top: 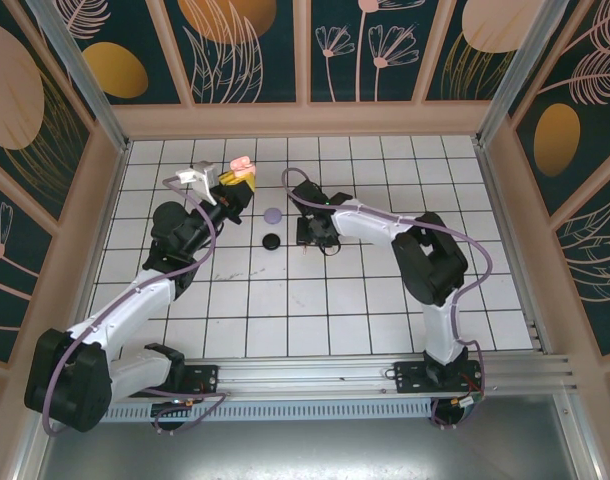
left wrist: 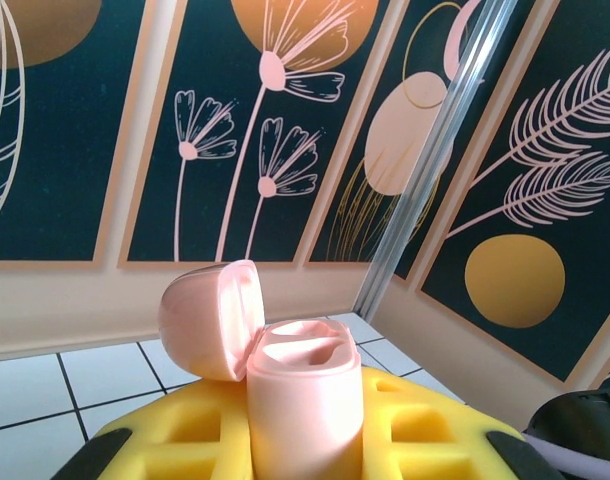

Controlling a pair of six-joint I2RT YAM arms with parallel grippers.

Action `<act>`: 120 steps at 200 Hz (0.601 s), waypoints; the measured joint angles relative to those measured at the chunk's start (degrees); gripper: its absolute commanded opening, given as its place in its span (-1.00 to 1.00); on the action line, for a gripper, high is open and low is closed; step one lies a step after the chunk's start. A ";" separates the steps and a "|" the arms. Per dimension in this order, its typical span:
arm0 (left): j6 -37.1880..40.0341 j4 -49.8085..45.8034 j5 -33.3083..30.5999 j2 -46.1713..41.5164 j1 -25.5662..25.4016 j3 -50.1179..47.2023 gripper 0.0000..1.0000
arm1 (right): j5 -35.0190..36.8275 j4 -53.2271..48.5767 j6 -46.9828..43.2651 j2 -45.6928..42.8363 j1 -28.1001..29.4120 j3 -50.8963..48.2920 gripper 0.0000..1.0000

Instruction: Insert the wireless bluetooth earbuds into the charging case

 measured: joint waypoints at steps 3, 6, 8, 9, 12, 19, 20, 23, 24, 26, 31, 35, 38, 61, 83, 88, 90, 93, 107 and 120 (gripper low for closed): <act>0.00 0.00 0.00 0.00 0.00 0.00 -1.00 | 0.00 -0.13 -0.02 0.22 0.09 0.37 -0.17; 0.00 0.00 0.00 0.00 0.00 -0.02 -1.00 | 0.07 -0.22 0.00 0.44 0.17 0.70 -0.17; 0.00 0.00 0.00 0.00 0.00 -0.04 -1.00 | 0.07 -0.26 0.00 0.52 0.22 0.87 -0.17; 0.00 0.00 0.00 0.00 0.00 -0.07 -1.00 | 0.09 -0.26 0.00 0.66 0.28 1.05 -0.17; 0.00 0.02 0.00 0.00 0.00 -0.11 -1.00 | 0.20 -0.35 0.02 0.85 0.39 1.38 -0.18; -0.02 0.07 0.00 0.00 0.00 -0.22 -1.00 | 0.37 -0.42 0.02 1.25 0.59 2.03 -0.18; -0.02 0.09 0.00 0.00 0.00 -0.22 -1.00 | 0.39 -0.44 0.02 1.33 0.63 2.14 -0.19; -0.02 0.11 0.00 0.00 0.00 -0.26 -1.00 | 0.44 -0.48 0.00 1.53 0.72 2.38 -0.19; -0.02 0.11 0.00 0.00 0.00 -0.28 -1.00 | 0.46 -0.48 0.00 1.57 0.74 2.45 -0.19; -0.04 0.13 0.00 0.00 0.00 -0.33 -1.00 | 0.52 -0.52 0.02 1.68 0.81 2.62 -0.20; -0.07 0.13 0.00 0.00 0.00 -0.37 -1.00 | 0.61 -0.52 0.00 1.99 0.92 2.93 -0.20; -0.09 0.17 0.00 0.00 0.00 -0.39 -1.00 | 0.70 -0.57 0.00 2.19 1.01 3.10 -0.20; -0.22 0.20 0.02 0.00 0.00 -0.42 -1.00 | 0.79 -0.61 0.02 2.43 1.11 3.26 -0.21; -0.35 0.37 0.00 0.00 0.00 -0.42 -1.00 | 1.01 -1.14 0.09 3.96 1.38 4.07 -0.23; -0.42 0.39 0.00 0.00 0.00 -0.44 -1.00 | 1.27 -1.49 0.11 5.38 1.49 4.57 -0.25; -0.44 0.39 0.02 0.00 0.00 -0.44 -1.00 | 1.29 -1.64 0.11 5.64 1.53 4.74 -0.26; -0.42 0.39 0.02 0.00 0.00 -0.44 -1.00 | 1.31 -1.73 0.11 5.79 1.57 4.83 -0.26; -0.42 0.39 0.02 0.00 0.00 -0.44 -1.00 | 1.36 -1.77 0.11 5.92 1.60 4.92 -0.26; -0.42 0.39 0.02 0.00 0.00 -0.44 -1.00 | 1.46 -1.95 0.09 6.56 1.84 5.25 -0.28; -0.44 0.39 0.00 0.00 0.00 -0.44 -1.00 | 1.79 -2.19 0.07 6.88 2.10 5.42 -0.30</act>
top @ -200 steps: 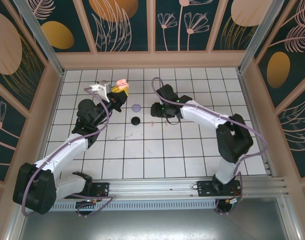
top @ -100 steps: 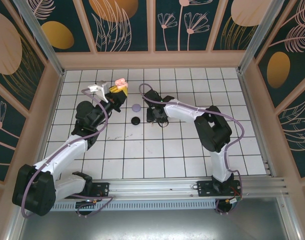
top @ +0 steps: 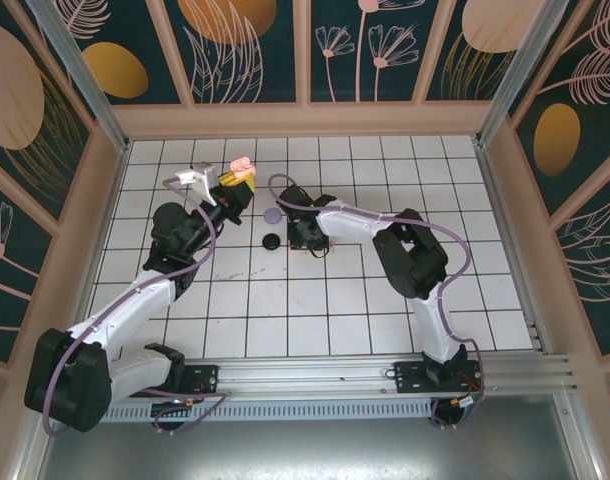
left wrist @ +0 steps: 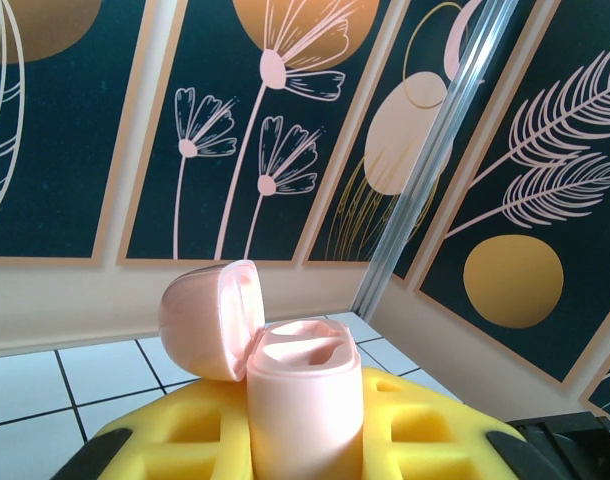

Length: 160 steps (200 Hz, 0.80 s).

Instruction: Insert the wireless bluetooth earbuds into the charging case

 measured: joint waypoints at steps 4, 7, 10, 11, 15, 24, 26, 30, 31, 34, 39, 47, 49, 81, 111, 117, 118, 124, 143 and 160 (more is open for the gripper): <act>0.00 0.02 0.00 0.00 0.00 -0.02 -1.00 | 0.11 -0.02 -0.04 0.00 0.04 0.04 -0.30; 0.00 0.02 0.02 0.00 0.00 -0.04 -1.00 | 0.15 -0.02 -0.04 0.00 0.09 0.09 -0.30; 0.00 0.04 0.02 0.00 0.00 -0.04 -1.00 | 0.20 -0.04 -0.09 0.00 0.11 0.13 -0.30; 0.00 0.04 0.00 0.00 0.00 -0.07 -1.00 | 0.22 -0.04 -0.09 0.00 0.13 0.15 -0.31; 0.00 0.11 0.00 0.00 0.00 -0.09 -1.00 | 0.31 -0.04 -0.07 0.00 0.17 0.22 -0.31; 0.00 0.33 0.02 0.00 0.00 -0.20 -1.00 | 0.42 -0.02 -0.09 0.09 0.24 0.35 -0.32; 0.00 0.37 0.00 0.00 0.00 -0.20 -1.00 | 0.46 -0.02 -0.09 0.09 0.24 0.37 -0.32; 0.00 0.39 0.00 0.00 0.00 -0.22 -1.00 | 0.50 -0.02 -0.11 0.09 0.26 0.37 -0.32; 0.00 0.42 0.02 0.00 0.00 -0.22 -1.00 | 0.50 -0.02 -0.11 0.11 0.28 0.37 -0.32; 0.00 0.46 0.00 0.00 0.00 -0.22 -1.00 | 0.52 -0.04 -0.09 0.13 0.31 0.37 -0.33; 0.00 0.46 0.02 0.00 0.00 -0.22 -1.00 | 0.52 -0.04 -0.09 0.20 0.31 0.39 -0.33; 0.00 0.48 0.00 0.00 0.00 -0.22 -1.00 | 0.55 -0.04 -0.11 0.37 0.31 0.44 -0.34; 0.00 0.48 0.00 0.00 0.00 -0.22 -1.00 | 0.57 -0.07 -0.11 0.44 0.31 0.44 -0.34; -0.02 0.85 0.02 0.00 0.00 -0.22 -1.00 | 0.76 -0.22 -0.11 0.52 0.31 0.50 -0.37; -0.22 0.90 0.00 0.00 0.00 -0.31 -1.00 | 0.96 -0.44 -0.11 0.63 0.31 0.68 -0.41; -0.31 0.87 0.02 0.00 0.00 -0.31 -1.00 | 0.98 -0.44 -0.11 0.63 0.31 0.68 -0.42; -0.33 0.87 0.00 0.00 0.00 -0.31 -1.00 | 0.98 -0.46 -0.13 0.63 0.31 0.68 -0.42; -0.39 0.87 0.00 0.00 0.00 -0.31 -1.00 | 1.01 -0.46 -0.11 0.63 0.31 0.68 -0.44; -0.44 0.92 0.02 0.00 0.00 -0.31 -1.00 | 1.18 -0.66 -0.13 0.63 0.28 0.68 -0.51; -0.44 0.92 0.02 0.00 0.00 -0.31 -1.00 | 1.49 -0.83 -0.11 0.63 0.28 0.68 -0.55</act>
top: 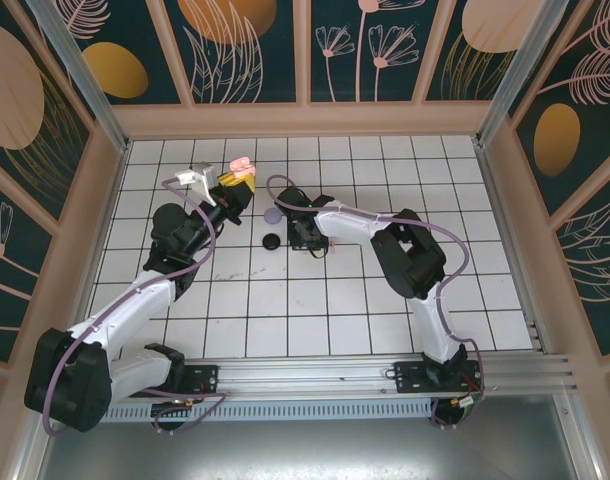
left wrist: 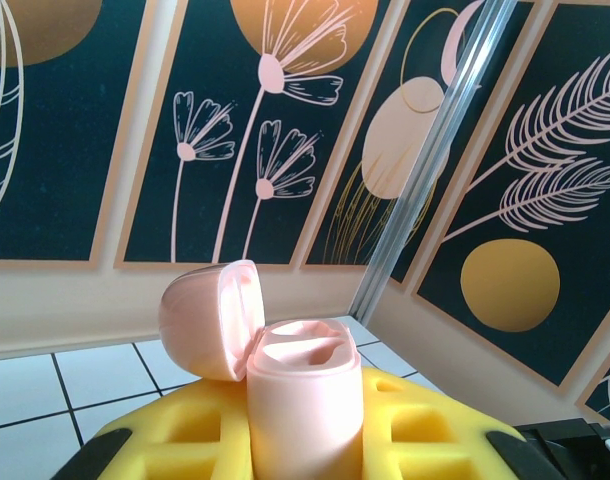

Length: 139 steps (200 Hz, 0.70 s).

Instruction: Insert the wireless bluetooth earbuds into the charging case

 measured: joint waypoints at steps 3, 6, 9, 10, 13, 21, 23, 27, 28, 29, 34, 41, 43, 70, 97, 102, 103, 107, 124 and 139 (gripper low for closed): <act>0.00 0.00 0.00 0.00 0.00 0.00 -1.00 | 0.07 0.00 -0.02 0.00 0.00 0.00 -0.56; 0.00 0.00 0.00 0.00 0.00 0.00 -1.00 | 0.09 0.00 -0.02 0.00 0.02 0.00 -0.56; 0.00 0.00 0.00 0.00 0.00 0.00 -1.00 | 0.11 0.00 -0.02 0.00 0.02 0.00 -0.56; 0.00 0.00 0.00 0.00 0.00 -0.02 -1.00 | 0.11 0.00 -0.02 0.00 0.02 0.00 -0.56; 0.00 0.00 0.00 0.00 0.00 -0.02 -1.00 | 0.13 0.00 -0.02 0.00 0.02 0.00 -0.56; 0.00 0.00 0.00 0.00 0.00 -0.02 -1.00 | 0.13 0.00 -0.02 0.00 0.00 0.00 -0.57; 0.00 0.00 0.00 0.00 0.00 -0.02 -1.00 | 0.15 0.00 -0.02 0.00 0.00 0.00 -0.58; 0.00 0.00 0.00 0.00 0.00 -0.02 -1.00 | 0.17 0.00 -0.02 -0.02 0.00 0.00 -0.58; 0.00 0.00 0.00 0.00 0.00 -0.02 -1.00 | 0.17 0.00 -0.02 -0.02 0.02 0.00 -0.58; 0.00 0.00 0.00 0.00 0.00 -0.02 -1.00 | 0.20 0.00 -0.02 -0.02 0.02 0.00 -0.58; 0.00 0.00 0.00 0.00 0.00 -0.02 -1.00 | 0.26 0.00 -0.02 -0.04 0.02 0.00 -0.58; 0.00 0.00 0.00 0.00 0.00 -0.02 -1.00 | 0.28 0.00 -0.02 -0.11 0.00 0.00 -0.60; 0.00 0.00 0.02 0.00 0.00 -0.02 -1.00 | 0.28 -0.02 -0.02 -0.13 0.02 0.00 -0.60; 0.02 0.00 0.04 0.00 0.00 -0.02 -1.00 | 0.70 0.22 -0.02 -1.05 0.00 -0.07 -0.61; 0.09 -0.04 0.76 0.00 0.00 -0.02 -1.00 | 1.40 0.55 -0.02 -5.46 -0.11 -1.22 -0.61; 0.26 -0.07 1.14 0.00 0.00 -0.02 -1.00 | 1.64 0.59 -0.02 -6.56 -0.11 -1.44 -0.61; 0.31 -0.07 1.20 0.00 0.00 0.00 -1.00 | 1.66 0.59 -0.02 -6.71 -0.11 -1.44 -0.61; 0.37 -0.07 1.40 0.00 0.00 -0.02 -1.00 | 1.99 0.63 -0.04 -7.78 -0.15 -1.66 -0.62; 1.18 -0.07 2.36 0.00 0.00 -0.02 -1.00 | 2.69 0.70 -0.09 -12.22 -0.39 -1.99 -0.62; 2.62 0.20 3.93 0.00 0.00 -0.11 -1.00 | 3.65 0.90 -0.48 -16.13 -0.87 -2.01 -0.62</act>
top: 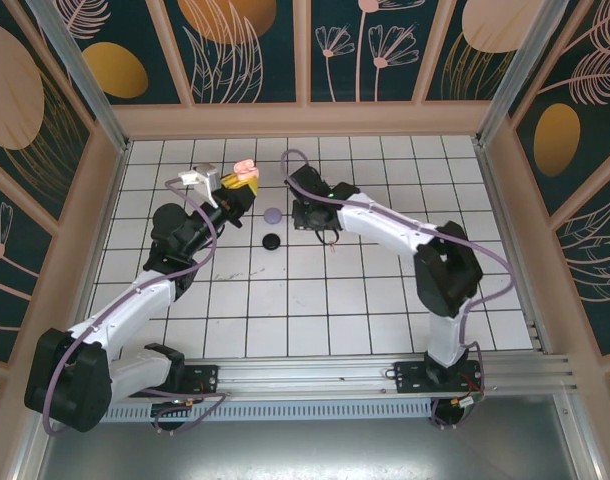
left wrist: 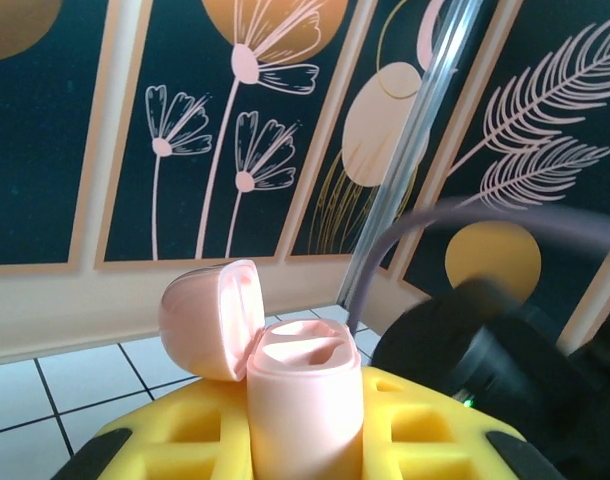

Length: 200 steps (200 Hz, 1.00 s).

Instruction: Insert the wireless bluetooth earbuds into the charging case

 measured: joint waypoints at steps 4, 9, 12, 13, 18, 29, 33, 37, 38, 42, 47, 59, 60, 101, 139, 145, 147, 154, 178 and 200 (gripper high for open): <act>0.42 0.28 0.59 0.00 0.02 -0.13 -1.00 | 0.17 0.00 -0.07 -0.96 -0.15 0.00 -0.62; 1.07 0.74 1.14 0.00 0.00 -0.35 -1.00 | 0.46 0.04 -0.33 -2.25 -0.37 0.00 -0.62; 1.36 1.05 1.51 0.00 0.00 -0.48 -1.00 | 0.55 0.04 -0.52 -2.93 -0.50 0.00 -0.62; 1.49 1.09 1.62 0.00 0.00 -0.52 -1.00 | 0.59 0.07 -0.59 -3.13 -0.52 0.00 -0.62; 2.10 1.49 2.25 0.00 0.00 -0.76 -1.00 | 0.87 0.11 -0.90 -4.26 -0.72 0.00 -0.62; 3.63 2.12 3.43 0.04 0.00 -1.22 -1.00 | 1.57 0.26 -1.51 -6.67 -1.03 0.00 -0.62; 4.24 2.54 3.87 0.11 0.00 -1.49 -1.00 | 1.75 0.33 -1.77 -7.39 -1.14 0.00 -0.62; 4.74 2.99 4.22 0.17 0.00 -1.73 -1.00 | 1.97 0.42 -2.16 -8.15 -1.22 0.02 -0.62; 4.83 3.06 4.24 0.17 0.00 -1.79 -1.00 | 2.01 0.42 -2.19 -8.28 -1.25 0.02 -0.62; 5.55 3.76 4.66 0.31 0.00 -2.14 -1.00 | 2.27 0.50 -2.60 -9.03 -1.33 0.04 -0.62; 6.40 4.79 5.16 0.52 -0.11 -2.71 -1.00 | 2.62 0.63 -2.99 -9.88 -1.40 0.07 -0.62; 8.37 7.06 5.86 1.18 -0.37 -4.17 -1.00 | 3.08 0.98 -4.07 -11.56 -1.40 0.13 -0.62; 8.52 7.21 5.90 1.22 -0.39 -4.26 -1.00 | 3.08 1.01 -4.17 -11.65 -1.40 0.13 -0.62; 15.87 11.65 7.74 4.63 -3.02 -7.06 -1.00 | 2.84 3.02 -8.37 -16.98 -1.36 0.28 -0.61; 22.36 15.23 8.26 7.58 -6.95 -7.06 -1.00 | 0.50 7.96 -13.05 -22.43 0.28 -0.22 -0.61; 22.97 15.80 8.35 7.93 -7.37 -7.06 -1.00 | -0.11 9.29 -13.94 -23.52 0.90 -0.74 -0.61; 23.21 15.98 8.37 8.07 -7.52 -7.06 -1.00 | -0.28 9.70 -14.36 -23.89 1.11 -0.92 -0.61; 23.78 16.59 8.37 8.46 -7.93 -7.06 -1.00 | -0.72 10.80 -15.15 -24.92 1.77 -1.57 -0.61; 25.00 18.40 8.37 9.38 -8.94 -6.88 -1.00 | -2.91 15.08 -18.16 -28.37 4.17 -4.74 -0.60; 25.16 19.17 8.35 9.99 -9.42 -5.84 -1.00 | -4.57 18.05 -20.31 -30.40 5.79 -7.69 -0.60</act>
